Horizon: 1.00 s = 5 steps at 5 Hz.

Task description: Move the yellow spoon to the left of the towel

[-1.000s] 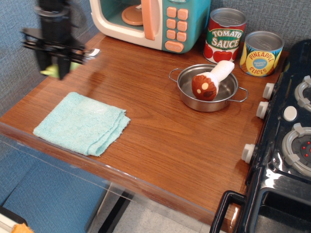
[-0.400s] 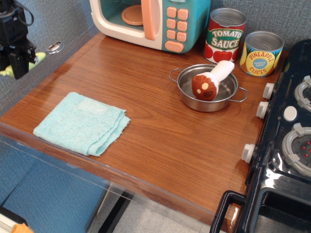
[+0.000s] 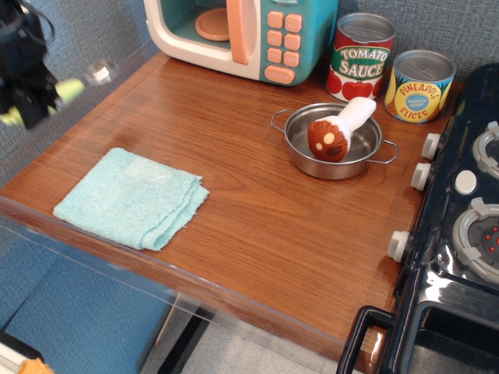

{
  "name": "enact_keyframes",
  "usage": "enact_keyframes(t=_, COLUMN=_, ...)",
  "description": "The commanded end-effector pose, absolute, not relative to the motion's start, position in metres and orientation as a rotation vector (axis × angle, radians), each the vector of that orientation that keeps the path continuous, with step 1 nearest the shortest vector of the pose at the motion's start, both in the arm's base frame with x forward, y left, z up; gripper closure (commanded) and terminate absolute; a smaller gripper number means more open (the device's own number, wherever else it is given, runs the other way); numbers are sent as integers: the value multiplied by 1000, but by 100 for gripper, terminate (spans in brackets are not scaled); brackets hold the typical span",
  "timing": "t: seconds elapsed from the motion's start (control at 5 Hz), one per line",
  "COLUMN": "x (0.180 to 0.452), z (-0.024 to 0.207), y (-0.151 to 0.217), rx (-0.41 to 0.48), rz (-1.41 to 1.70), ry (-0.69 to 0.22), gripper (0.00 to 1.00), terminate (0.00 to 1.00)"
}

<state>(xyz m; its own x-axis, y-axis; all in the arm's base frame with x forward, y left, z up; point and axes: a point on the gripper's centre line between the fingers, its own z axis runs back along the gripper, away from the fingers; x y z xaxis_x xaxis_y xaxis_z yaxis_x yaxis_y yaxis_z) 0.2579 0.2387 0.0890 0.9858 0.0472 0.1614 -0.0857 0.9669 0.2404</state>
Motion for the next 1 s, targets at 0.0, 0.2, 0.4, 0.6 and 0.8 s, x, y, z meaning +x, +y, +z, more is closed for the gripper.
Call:
enact_keyframes(t=0.0, x=256, z=110, y=236, rx=303, rz=88, ry=-217, gripper=100, terminate=0)
enact_keyframes(t=0.2, x=257, z=91, y=231, rx=292, rz=63, ry=-158, gripper=100, terminate=0)
enact_keyframes(t=0.4, x=260, z=72, y=229, rx=282, rz=42, ry=-109, gripper=100, terminate=0)
enact_keyframes(t=0.6, x=261, z=61, y=230, rx=291, rz=38, ry=-61, gripper=100, terminate=0)
enact_keyframes(t=0.8, x=261, z=51, y=229, rx=289, rz=30, ry=-30, gripper=100, terminate=0)
